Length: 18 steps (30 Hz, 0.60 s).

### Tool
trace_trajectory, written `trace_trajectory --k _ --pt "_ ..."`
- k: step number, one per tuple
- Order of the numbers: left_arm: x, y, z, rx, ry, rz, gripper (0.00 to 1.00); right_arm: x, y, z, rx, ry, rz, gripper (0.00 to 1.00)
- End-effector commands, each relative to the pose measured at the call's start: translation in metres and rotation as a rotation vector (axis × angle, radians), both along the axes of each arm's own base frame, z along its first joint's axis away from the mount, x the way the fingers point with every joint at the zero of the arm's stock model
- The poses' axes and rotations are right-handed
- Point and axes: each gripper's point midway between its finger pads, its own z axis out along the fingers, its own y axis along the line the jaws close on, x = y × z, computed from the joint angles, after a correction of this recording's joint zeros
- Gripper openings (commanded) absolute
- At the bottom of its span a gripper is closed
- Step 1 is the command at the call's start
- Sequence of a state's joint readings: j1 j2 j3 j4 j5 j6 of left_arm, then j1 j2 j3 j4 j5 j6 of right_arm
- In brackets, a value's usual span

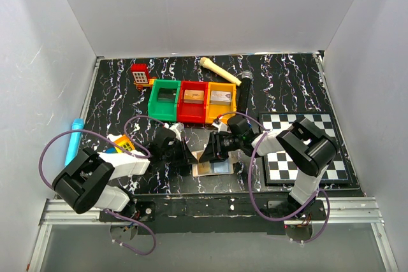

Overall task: Take the credit cards out of the card holder
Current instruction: Remove the credit card from the card holder.

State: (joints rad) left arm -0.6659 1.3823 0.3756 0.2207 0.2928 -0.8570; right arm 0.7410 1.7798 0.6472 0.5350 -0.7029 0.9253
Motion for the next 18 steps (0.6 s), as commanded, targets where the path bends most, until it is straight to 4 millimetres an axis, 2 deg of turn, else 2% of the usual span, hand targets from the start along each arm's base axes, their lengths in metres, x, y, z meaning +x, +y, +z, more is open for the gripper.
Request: trace_trajectory --k 1,18 --pt "-0.0068 0.0024 -0.0079 0.024 0.018 -0.009 0.0 -0.0023 0.008 0.017 0.029 -0.057 0.061 0.44" --pt "-0.0063 0.0092 -0.0116 0.051 0.033 0.032 0.0 -0.0021 0.0012 0.0202 0.006 -0.072 0.045 0.41"
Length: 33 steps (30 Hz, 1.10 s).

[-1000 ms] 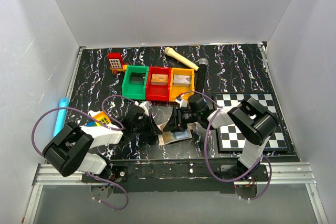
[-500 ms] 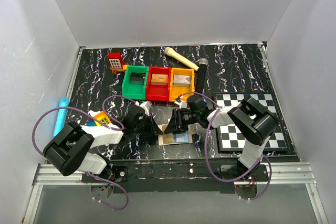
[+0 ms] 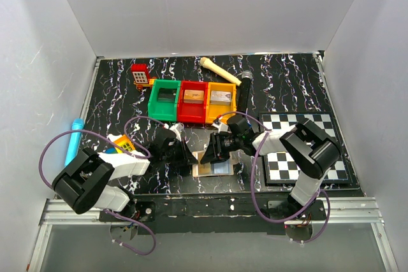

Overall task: Take the credit cards out of the card holder
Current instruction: Remove the credit card from the card holder.

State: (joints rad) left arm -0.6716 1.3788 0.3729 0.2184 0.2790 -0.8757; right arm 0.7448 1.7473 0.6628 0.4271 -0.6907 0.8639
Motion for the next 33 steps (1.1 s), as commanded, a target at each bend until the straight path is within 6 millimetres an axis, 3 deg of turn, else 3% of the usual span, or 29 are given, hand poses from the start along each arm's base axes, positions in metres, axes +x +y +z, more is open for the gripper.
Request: trace_trajectory --k 1,33 --pt "-0.006 0.009 -0.012 0.053 0.027 0.017 0.0 0.002 0.006 0.022 0.05 -0.058 0.025 0.4" --pt "-0.006 0.012 -0.022 0.082 0.072 0.031 0.0 0.0 -0.013 0.017 0.023 -0.061 -0.005 0.38"
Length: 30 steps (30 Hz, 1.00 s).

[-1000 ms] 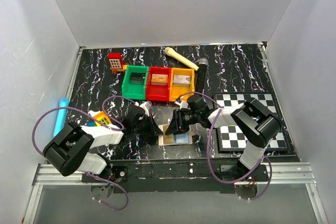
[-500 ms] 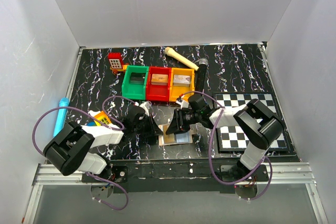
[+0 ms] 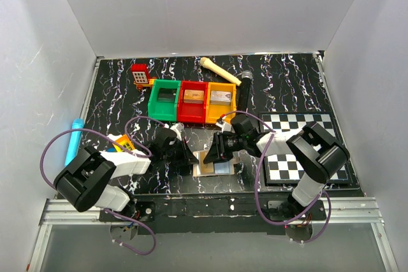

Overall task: Take the credit cards out of the card holder
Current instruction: Remove the credit card from the card holder.

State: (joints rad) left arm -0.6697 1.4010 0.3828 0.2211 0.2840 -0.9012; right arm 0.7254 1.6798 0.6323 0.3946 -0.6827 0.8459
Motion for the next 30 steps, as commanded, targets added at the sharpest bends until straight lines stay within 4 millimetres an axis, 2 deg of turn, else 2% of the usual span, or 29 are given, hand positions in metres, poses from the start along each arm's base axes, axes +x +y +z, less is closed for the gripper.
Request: trace_trajectory --k 1,30 --pt "-0.007 0.015 -0.02 0.088 0.046 0.017 0.0 0.0 -0.004 0.009 0.02 -0.037 0.012 0.38" --pt "-0.007 0.017 -0.032 0.139 0.103 0.031 0.0 0.0 -0.02 0.01 0.003 -0.049 -0.006 0.37"
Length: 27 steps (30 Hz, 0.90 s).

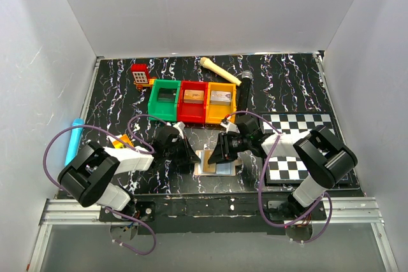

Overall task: Take the credit cards out of the card holder
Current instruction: Remove the credit card from the card holder.

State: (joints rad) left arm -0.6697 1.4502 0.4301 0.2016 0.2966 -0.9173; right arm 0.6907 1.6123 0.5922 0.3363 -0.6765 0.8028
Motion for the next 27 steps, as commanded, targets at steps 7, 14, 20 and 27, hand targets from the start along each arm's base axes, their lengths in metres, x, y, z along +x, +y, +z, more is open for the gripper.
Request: trace_trajectory --k 7,14,20,27 --pt "-0.0113 0.0247 -0.0316 0.14 0.073 0.031 0.0 -0.0001 -0.0067 0.0081 0.018 -0.035 0.009 0.36" --pt "-0.0114 0.0246 -0.0316 0.138 0.072 0.03 0.0 -0.0008 -0.0111 0.0067 0.012 -0.034 0.004 0.35" --pt "-0.0117 0.0244 -0.0321 0.137 0.075 0.03 0.0 0.0001 -0.0115 0.0091 0.018 -0.044 0.004 0.29" --pt "-0.0107 0.0242 -0.0321 0.137 0.076 0.029 0.0 0.0014 -0.0128 0.0113 0.02 -0.047 0.0 0.27"
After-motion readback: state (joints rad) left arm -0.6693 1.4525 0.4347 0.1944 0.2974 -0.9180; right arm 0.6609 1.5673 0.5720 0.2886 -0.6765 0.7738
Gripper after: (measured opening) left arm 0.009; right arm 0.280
